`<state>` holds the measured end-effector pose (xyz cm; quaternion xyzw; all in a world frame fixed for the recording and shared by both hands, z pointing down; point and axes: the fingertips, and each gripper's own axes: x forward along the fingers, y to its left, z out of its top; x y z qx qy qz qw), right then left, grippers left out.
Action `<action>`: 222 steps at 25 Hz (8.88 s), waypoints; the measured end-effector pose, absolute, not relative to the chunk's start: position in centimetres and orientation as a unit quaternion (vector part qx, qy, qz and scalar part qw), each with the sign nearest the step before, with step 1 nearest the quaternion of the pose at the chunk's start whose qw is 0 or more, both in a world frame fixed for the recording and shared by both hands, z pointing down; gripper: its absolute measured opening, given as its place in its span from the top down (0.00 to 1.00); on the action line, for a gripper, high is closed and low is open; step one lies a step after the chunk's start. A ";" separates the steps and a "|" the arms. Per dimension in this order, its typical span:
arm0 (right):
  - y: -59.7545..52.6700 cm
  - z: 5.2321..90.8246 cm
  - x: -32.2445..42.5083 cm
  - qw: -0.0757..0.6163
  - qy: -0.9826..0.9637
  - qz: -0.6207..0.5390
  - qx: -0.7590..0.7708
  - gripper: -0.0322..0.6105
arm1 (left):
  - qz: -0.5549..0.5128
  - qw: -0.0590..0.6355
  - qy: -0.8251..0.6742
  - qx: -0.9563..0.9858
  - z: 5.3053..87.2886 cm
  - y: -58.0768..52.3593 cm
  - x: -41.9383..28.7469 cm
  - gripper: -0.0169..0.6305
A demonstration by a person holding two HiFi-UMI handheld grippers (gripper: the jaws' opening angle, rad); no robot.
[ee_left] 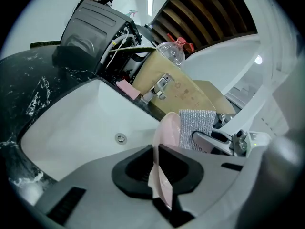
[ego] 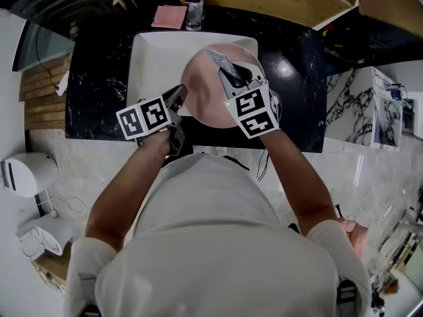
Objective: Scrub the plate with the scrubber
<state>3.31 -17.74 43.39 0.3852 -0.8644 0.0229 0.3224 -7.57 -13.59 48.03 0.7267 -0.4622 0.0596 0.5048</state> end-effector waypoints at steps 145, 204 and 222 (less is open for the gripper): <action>-18.4 42.9 4.5 0.462 -0.789 -0.212 0.345 0.83 | -0.053 0.535 -0.350 0.767 43.3 -11.9 -6.6 0.91; -5.0 45.3 2.5 0.451 -0.843 -0.272 0.107 0.83 | -0.119 0.565 -0.353 0.736 43.0 -14.2 -11.5 0.90; -10.1 42.9 9.3 0.302 -0.881 0.031 0.363 0.83 | -0.056 0.556 -0.394 0.730 47.1 -14.3 -15.4 0.90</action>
